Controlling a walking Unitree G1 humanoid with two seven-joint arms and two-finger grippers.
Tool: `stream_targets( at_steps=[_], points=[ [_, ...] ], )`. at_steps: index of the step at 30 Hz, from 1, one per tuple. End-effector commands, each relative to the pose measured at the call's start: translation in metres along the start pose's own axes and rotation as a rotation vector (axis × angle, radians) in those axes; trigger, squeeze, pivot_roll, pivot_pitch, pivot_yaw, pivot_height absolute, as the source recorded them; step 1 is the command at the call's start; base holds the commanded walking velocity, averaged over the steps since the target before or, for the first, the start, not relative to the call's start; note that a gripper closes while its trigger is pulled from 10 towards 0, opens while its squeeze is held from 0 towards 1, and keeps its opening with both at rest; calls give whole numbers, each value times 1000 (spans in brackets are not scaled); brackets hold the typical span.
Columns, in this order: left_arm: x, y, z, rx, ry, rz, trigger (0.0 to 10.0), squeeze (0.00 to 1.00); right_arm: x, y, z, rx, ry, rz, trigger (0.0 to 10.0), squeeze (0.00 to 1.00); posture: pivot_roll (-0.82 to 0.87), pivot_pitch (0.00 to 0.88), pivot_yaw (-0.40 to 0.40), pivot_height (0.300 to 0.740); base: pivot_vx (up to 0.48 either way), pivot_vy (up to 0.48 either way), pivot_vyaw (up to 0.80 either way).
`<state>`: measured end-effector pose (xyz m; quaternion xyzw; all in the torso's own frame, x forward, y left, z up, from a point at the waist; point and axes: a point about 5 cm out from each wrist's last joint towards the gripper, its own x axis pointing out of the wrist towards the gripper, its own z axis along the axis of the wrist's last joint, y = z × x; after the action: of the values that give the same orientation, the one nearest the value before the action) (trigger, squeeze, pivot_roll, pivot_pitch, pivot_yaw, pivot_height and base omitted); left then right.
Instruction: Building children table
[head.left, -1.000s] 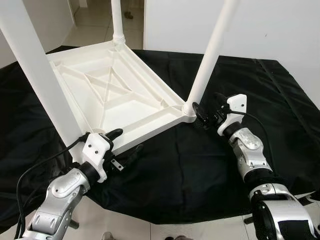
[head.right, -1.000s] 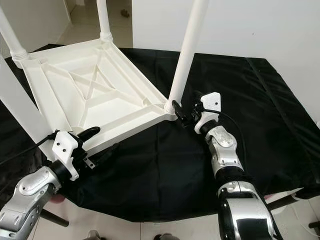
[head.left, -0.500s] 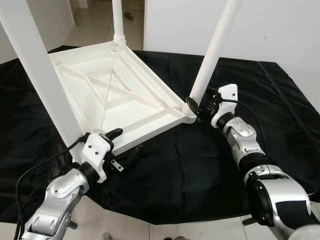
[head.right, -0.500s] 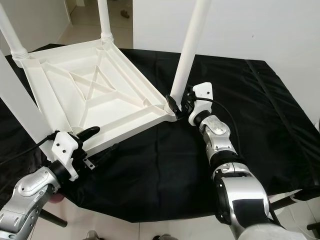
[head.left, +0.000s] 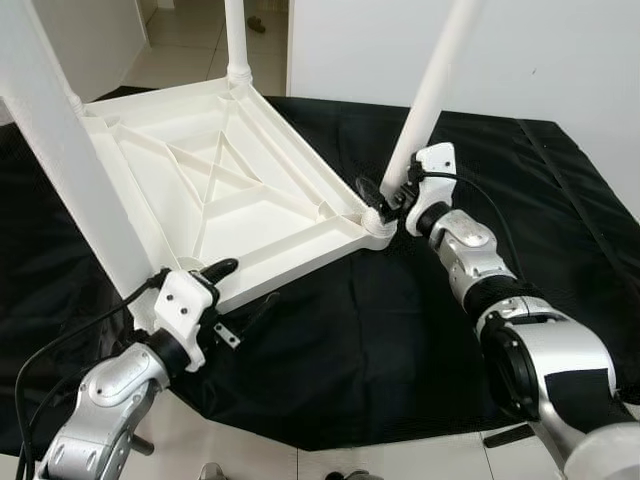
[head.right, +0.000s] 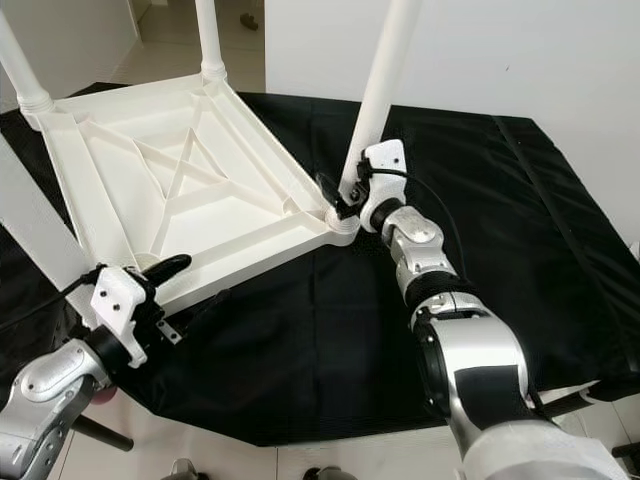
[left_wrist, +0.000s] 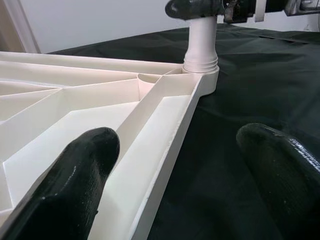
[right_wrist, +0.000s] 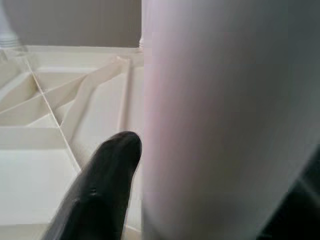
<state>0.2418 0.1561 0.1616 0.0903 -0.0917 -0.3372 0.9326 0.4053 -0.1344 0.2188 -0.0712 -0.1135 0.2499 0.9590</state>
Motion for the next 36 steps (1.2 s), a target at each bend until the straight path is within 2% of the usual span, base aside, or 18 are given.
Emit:
stream_targets(
  at_steps=[1, 9, 14, 24, 26, 30, 31, 34, 36],
  points=[
    [1, 0, 1, -2, 1, 22, 10000, 0, 0, 6, -5, 20, 17, 38, 0, 0, 145, 116, -83, 740, 0, 0, 0],
    [6, 0, 3, -2, -7, 11, 10000, 0, -9, 11, -14, 14, -12, 104, 0, 0, 137, 114, -79, 740, 0, 0, 0],
    [13, 2, 5, -2, -9, -9, 10000, 0, -21, 16, -17, -6, -98, 167, 0, 0, 100, 110, -55, 740, 0, 0, 0],
    [19, 5, 5, 0, -13, -23, 10000, 0, -45, 24, -24, -9, -186, 201, 0, 0, 72, 107, -43, 740, 0, 0, 0],
    [21, 5, 5, 0, -13, -29, 10000, 0, -56, 33, -25, -4, -213, 215, 0, 0, 60, 105, -37, 740, 0, 0, 0],
    [22, 6, 5, 0, -14, -31, 10000, 0, -61, 37, -25, -2, -222, 222, 0, 0, 58, 107, -36, 740, 0, 0, 0],
    [22, 6, 5, 1, -14, -34, 10000, 0, -69, 43, -25, -1, -231, 228, 0, 0, 56, 106, -35, 740, 0, 0, 0],
    [23, 6, 5, 1, -14, -37, 10000, 0, -76, 48, -24, 5, -238, 228, 0, 0, 55, 108, -36, 740, 0, 0, 0],
    [23, 6, 5, 4, -13, -39, 10000, 0, -91, 62, -21, 30, -253, 224, 0, 0, 58, 109, -40, 740, 0, 0, 0]
  ],
)
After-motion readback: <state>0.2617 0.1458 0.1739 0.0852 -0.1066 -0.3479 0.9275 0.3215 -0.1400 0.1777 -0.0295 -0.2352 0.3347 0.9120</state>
